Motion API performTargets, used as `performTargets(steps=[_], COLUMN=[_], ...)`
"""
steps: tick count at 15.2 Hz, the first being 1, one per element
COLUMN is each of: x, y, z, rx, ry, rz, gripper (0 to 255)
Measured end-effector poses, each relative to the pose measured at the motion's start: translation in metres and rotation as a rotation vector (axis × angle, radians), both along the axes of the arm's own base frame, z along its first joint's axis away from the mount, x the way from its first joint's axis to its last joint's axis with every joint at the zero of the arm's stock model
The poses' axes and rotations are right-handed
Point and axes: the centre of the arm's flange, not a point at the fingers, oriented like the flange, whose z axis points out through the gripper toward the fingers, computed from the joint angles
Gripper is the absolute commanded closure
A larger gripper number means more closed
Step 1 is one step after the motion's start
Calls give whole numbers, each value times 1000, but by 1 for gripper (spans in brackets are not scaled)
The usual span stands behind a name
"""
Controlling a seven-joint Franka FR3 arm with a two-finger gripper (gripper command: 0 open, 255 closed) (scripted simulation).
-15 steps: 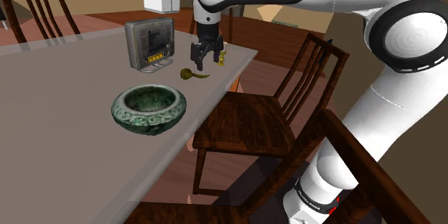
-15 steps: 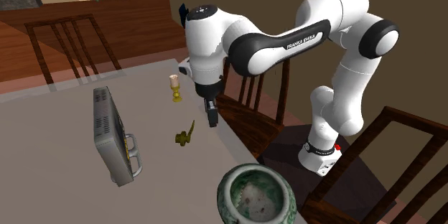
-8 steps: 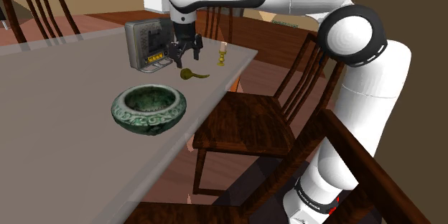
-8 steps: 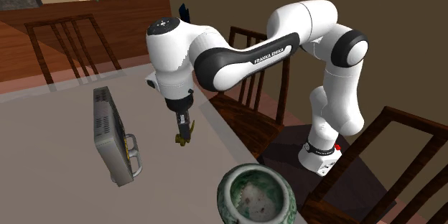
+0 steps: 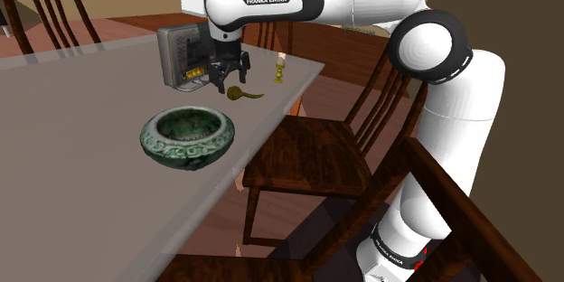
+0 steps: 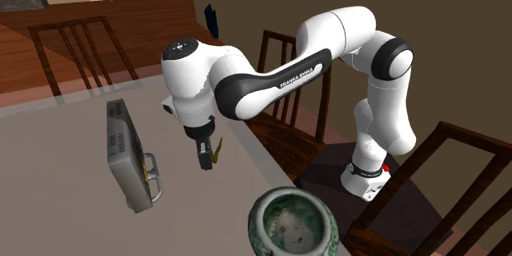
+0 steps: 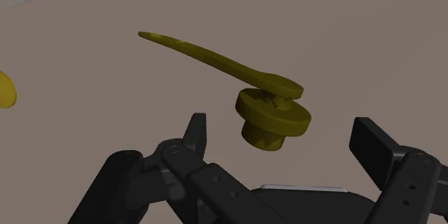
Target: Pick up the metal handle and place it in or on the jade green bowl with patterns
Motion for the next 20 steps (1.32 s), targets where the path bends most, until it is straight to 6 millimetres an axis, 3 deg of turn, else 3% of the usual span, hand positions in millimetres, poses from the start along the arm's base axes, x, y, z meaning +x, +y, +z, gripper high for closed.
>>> performTargets(steps=[7,8,20], x=[0,0,0], y=[0,0,0], z=[-8,-8,-2], rx=[0,0,0], ry=[0,0,0], rz=[0,0,0], gripper=[0,255,255])
